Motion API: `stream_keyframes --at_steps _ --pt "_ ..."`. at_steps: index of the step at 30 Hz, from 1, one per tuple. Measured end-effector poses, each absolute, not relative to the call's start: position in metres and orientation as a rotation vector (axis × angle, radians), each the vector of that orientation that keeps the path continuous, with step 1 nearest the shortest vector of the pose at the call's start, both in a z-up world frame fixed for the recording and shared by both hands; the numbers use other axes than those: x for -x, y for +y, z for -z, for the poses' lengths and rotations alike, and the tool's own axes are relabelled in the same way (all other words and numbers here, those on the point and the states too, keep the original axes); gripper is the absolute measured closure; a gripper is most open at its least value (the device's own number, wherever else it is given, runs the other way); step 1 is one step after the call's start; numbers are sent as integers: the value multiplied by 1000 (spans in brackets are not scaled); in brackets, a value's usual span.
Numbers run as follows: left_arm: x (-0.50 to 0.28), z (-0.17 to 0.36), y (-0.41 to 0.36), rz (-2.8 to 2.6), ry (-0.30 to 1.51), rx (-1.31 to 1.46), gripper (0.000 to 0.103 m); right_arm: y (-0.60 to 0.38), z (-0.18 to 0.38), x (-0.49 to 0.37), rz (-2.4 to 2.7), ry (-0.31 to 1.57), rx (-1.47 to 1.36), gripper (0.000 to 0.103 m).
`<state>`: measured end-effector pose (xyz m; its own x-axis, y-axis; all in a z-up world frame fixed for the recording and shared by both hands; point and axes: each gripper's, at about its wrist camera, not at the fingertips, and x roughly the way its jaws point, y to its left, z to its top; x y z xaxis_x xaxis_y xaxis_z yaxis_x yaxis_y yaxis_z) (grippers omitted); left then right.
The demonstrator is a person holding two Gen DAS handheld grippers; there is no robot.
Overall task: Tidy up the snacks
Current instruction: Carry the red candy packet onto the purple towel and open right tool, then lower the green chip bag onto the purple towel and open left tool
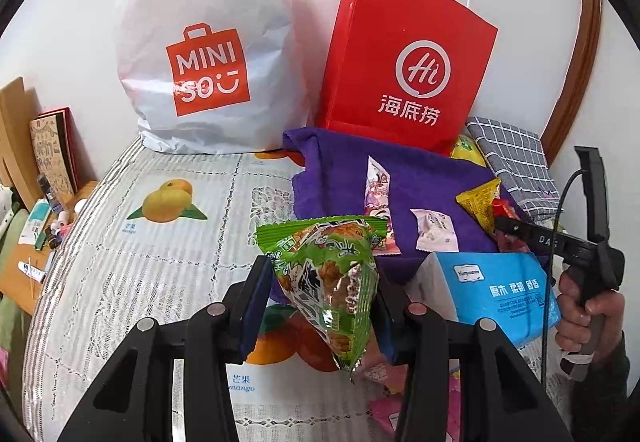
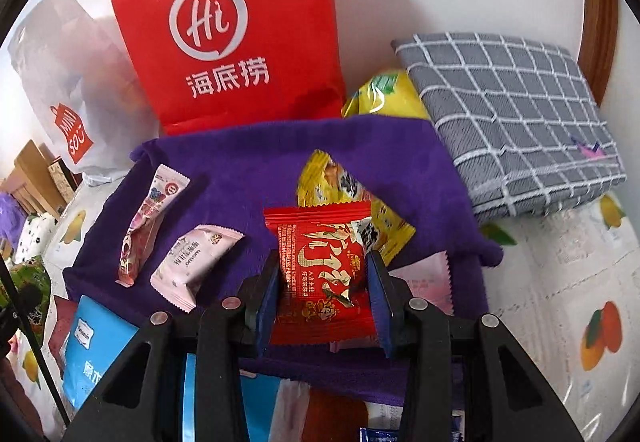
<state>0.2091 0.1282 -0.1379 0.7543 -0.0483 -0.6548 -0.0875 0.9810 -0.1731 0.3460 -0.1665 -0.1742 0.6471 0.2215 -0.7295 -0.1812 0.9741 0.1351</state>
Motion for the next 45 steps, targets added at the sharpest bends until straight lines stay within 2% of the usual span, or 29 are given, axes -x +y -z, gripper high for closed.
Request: stream_keyframes --at_steps 29,33,38,45 --pt "-211 138 125 -14 735 190 59 -159 175 -347 -248 836 -17 58" --pt "-212 139 126 -13 735 191 59 -159 175 -347 -259 836 -13 53" --pt "-211 138 126 -11 732 192 59 -160 172 -344 -256 835 -14 52" --pt "-210 138 125 -12 728 188 59 -163 152 -326 -244 762 -10 46"
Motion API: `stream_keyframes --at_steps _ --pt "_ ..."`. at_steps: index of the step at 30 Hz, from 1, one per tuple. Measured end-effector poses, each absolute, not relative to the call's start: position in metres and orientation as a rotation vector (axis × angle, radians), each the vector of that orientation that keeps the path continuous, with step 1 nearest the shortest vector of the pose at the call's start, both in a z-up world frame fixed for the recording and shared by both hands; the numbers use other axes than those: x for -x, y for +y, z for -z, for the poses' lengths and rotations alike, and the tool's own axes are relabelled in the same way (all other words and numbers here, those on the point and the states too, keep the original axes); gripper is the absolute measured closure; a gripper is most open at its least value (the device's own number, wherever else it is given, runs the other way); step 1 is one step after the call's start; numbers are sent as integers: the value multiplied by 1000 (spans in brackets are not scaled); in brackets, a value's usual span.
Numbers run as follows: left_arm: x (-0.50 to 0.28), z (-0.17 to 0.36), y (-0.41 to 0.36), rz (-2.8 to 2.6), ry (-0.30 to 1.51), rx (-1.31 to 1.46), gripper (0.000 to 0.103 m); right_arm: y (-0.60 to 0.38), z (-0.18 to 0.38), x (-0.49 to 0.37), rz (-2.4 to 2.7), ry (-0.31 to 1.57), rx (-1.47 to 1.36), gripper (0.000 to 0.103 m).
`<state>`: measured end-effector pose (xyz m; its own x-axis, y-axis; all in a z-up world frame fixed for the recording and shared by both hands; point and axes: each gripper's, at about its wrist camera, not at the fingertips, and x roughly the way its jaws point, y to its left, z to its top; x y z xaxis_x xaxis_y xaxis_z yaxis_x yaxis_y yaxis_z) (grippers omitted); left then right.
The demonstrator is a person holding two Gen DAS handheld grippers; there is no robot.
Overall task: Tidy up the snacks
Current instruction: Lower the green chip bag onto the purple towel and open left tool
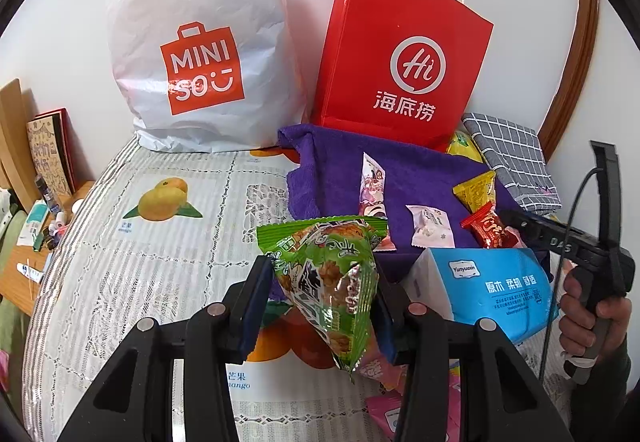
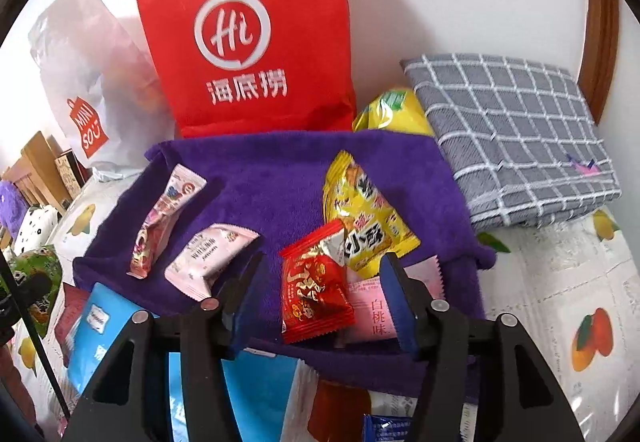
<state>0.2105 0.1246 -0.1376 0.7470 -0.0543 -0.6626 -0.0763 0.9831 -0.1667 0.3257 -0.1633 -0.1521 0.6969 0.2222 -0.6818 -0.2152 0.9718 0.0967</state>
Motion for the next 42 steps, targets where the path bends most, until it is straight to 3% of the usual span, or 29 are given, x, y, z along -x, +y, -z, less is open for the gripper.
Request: stream_keyframes --at_steps 21,42 --pt "-250 115 113 -8 756 215 59 -180 129 -304 -219 698 -15 46" --pt "-340 163 90 19 935 236 58 -192 117 -297 -210 677 -41 45"
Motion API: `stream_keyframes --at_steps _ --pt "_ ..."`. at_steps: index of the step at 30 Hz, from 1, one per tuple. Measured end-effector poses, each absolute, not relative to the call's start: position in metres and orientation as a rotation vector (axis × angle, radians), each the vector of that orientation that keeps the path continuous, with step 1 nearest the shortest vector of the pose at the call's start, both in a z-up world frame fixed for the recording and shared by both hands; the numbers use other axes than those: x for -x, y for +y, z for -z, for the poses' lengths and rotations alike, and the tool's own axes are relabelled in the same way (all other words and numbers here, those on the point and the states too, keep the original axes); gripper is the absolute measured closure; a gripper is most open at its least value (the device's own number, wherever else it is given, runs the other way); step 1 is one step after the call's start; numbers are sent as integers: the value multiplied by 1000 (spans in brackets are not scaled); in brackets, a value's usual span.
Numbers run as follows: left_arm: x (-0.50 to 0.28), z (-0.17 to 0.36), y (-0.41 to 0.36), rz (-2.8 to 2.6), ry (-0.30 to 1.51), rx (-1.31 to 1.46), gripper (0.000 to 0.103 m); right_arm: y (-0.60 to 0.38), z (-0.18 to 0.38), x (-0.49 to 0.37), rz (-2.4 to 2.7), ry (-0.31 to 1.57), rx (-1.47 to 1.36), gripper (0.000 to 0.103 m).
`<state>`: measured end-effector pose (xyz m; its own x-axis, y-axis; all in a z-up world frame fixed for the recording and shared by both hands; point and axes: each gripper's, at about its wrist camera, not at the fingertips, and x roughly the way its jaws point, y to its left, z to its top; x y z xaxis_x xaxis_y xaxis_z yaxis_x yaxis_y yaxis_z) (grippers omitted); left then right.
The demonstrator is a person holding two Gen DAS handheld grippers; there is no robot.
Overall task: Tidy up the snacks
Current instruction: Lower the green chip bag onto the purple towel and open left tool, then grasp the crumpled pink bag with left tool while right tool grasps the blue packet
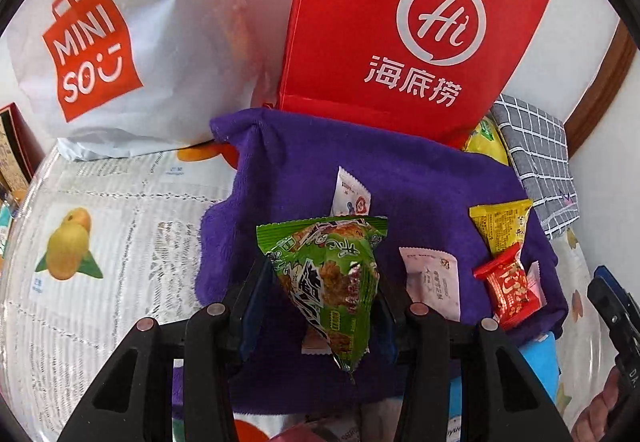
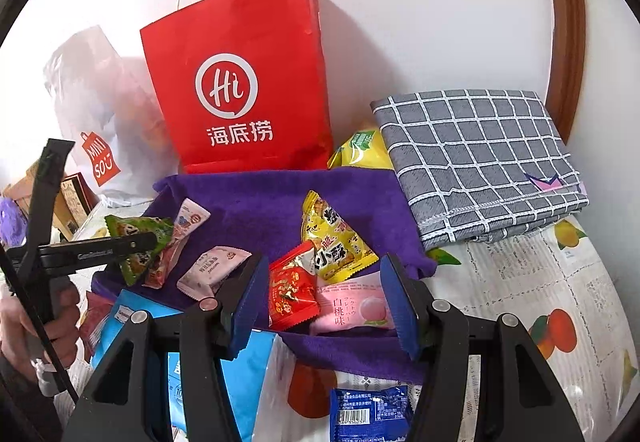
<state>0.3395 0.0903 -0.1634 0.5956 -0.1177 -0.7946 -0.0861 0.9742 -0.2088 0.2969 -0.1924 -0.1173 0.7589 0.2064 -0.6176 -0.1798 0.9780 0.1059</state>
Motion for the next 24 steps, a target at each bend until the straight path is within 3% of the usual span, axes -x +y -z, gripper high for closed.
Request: stream_keyframes --at_steps 9,24 --pt "-334 157 94 25 926 243 41 -191 119 -296 -209 683 -35 45" --pt "-253 141 106 67 843 225 40 -190 123 -296 -171 672 0 45"
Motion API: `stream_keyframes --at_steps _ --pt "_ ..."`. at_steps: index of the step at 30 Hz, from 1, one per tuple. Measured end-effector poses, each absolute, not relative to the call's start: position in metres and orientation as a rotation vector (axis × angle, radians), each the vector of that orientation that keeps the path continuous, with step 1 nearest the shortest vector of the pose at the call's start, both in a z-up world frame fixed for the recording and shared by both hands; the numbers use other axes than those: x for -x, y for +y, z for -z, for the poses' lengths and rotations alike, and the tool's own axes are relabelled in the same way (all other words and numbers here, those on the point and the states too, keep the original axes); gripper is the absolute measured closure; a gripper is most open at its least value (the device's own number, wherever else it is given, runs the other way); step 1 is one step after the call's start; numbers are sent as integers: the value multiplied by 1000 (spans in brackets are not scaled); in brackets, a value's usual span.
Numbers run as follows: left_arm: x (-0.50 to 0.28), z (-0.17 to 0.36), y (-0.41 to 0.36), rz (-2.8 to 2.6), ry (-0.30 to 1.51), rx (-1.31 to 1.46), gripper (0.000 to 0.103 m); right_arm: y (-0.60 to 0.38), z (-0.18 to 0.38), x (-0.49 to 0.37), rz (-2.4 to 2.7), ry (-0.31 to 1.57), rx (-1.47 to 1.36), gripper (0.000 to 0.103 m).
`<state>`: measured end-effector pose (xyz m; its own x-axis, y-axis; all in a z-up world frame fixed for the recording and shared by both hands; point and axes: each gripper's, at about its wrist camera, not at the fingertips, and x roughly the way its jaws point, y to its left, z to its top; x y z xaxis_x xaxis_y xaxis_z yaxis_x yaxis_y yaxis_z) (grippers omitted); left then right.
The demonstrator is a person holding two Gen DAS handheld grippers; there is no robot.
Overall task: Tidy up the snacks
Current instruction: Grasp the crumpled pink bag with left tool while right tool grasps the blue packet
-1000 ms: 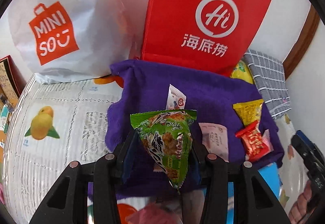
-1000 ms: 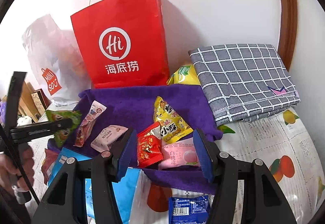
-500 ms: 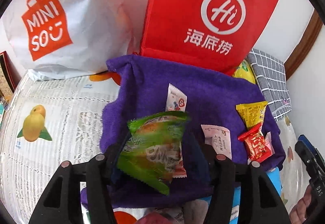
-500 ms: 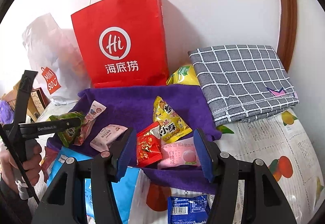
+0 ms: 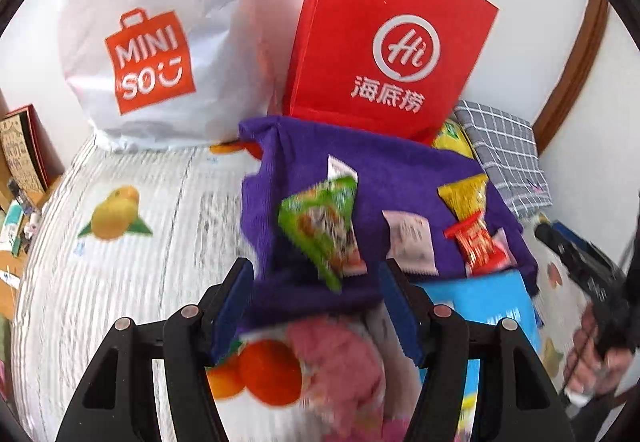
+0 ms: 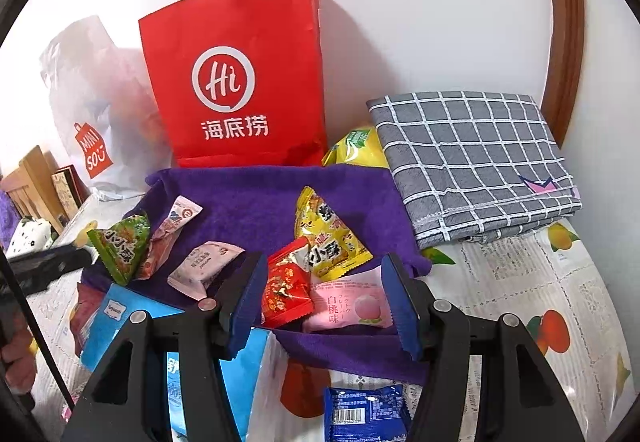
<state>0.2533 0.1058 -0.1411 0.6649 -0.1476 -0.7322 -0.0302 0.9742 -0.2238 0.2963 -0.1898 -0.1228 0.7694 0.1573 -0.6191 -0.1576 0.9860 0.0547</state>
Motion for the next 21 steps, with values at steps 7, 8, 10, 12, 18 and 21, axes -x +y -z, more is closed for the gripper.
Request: stream_keyframes --at_steps 7,8,10,12,18,21 --pt "-235 166 107 108 896 243 40 -189 128 -297 -139 666 25 45" --pt "-233 167 107 126 894 258 40 -188 129 -297 -134 666 30 45" --pt "-230 167 107 134 887 261 40 -187 131 -298 -131 667 40 45" --pt "-229 167 102 130 884 232 40 -186 132 -298 -130 670 49 45" --pt "-231 179 85 137 924 159 52 -184 132 -296 -145 675 54 44" --pt "-229 182 81 136 922 145 64 -184 130 -294 -150 666 55 44"
